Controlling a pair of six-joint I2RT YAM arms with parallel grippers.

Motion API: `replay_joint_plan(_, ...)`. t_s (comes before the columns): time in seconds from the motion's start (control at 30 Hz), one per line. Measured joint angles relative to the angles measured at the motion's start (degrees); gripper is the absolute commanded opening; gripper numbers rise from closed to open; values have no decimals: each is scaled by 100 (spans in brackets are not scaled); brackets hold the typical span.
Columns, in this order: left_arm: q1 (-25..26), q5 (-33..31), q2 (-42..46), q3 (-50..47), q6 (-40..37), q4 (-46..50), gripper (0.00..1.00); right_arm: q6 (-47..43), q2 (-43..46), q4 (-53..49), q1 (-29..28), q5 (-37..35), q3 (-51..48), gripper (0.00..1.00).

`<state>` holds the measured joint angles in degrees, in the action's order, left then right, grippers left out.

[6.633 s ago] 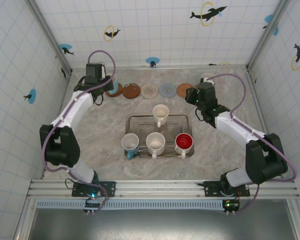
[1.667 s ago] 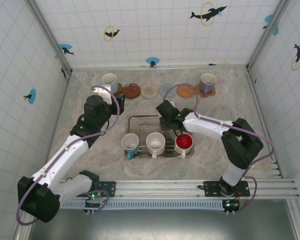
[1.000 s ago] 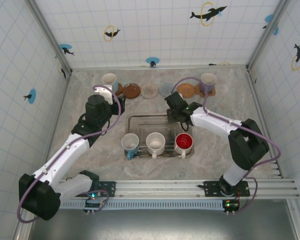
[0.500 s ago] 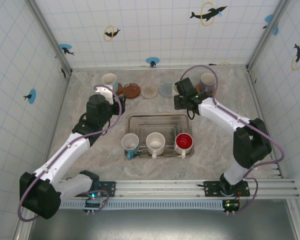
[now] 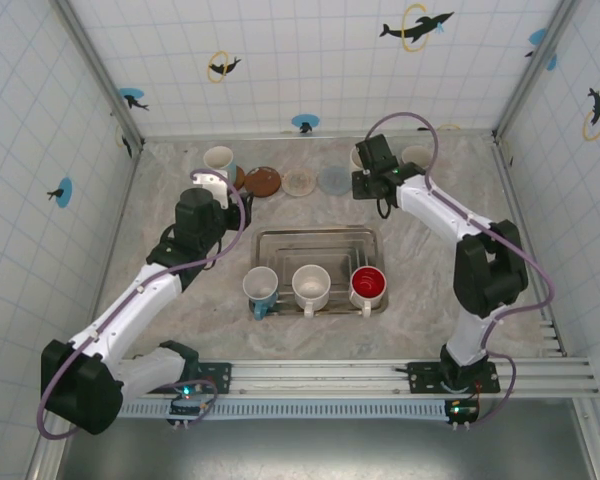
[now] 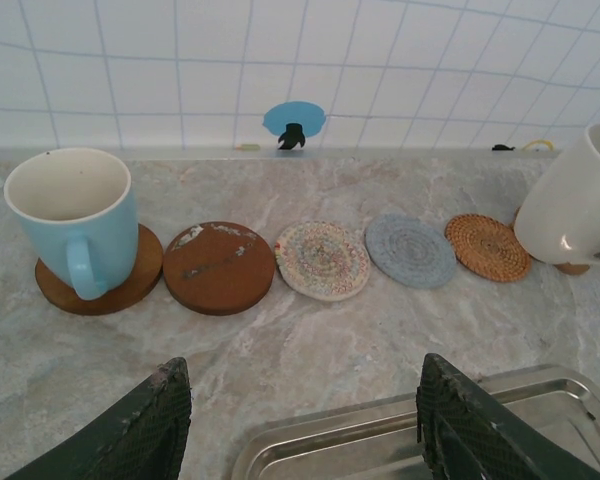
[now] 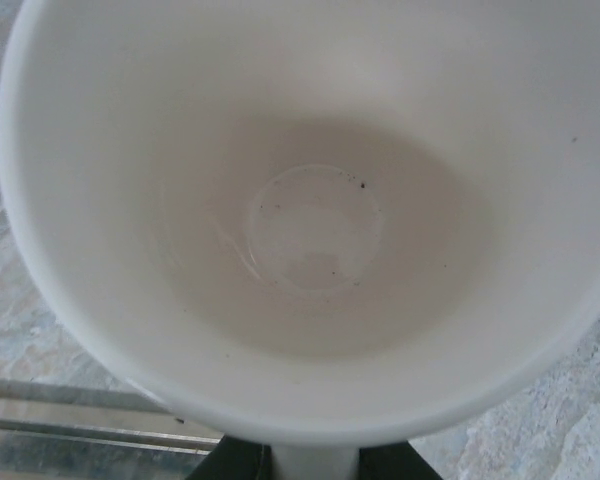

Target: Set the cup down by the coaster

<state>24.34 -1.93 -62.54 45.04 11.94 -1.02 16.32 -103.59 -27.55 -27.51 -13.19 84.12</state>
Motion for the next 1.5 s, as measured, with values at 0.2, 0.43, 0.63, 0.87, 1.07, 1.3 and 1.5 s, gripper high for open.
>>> replay_joint_plan(0.2,0,4,-59,4,0,2,60,-142,-431,-149,146,50,415,0)
replay_joint_plan(0.43,0,9,-101,39,2,-2,60,-205,-776,-238,273,155,660,0)
replay_joint_plan(0.63,0,50,-101,55,2,-7,59,-245,-940,-256,352,181,721,0)
replay_joint_plan(0.87,0,138,-151,72,4,-87,59,-284,-1150,-271,422,219,957,0)
replay_joint_plan(1.07,0,155,-177,90,4,-90,59,-334,-1311,-310,463,258,1086,0)
replay_joint_plan(1.3,0,155,-232,109,4,-94,59,-339,-1333,-358,551,280,1086,0)
replay_joint_plan(1.5,0,155,-251,109,4,-96,59,-343,-1480,-369,586,293,1145,0)
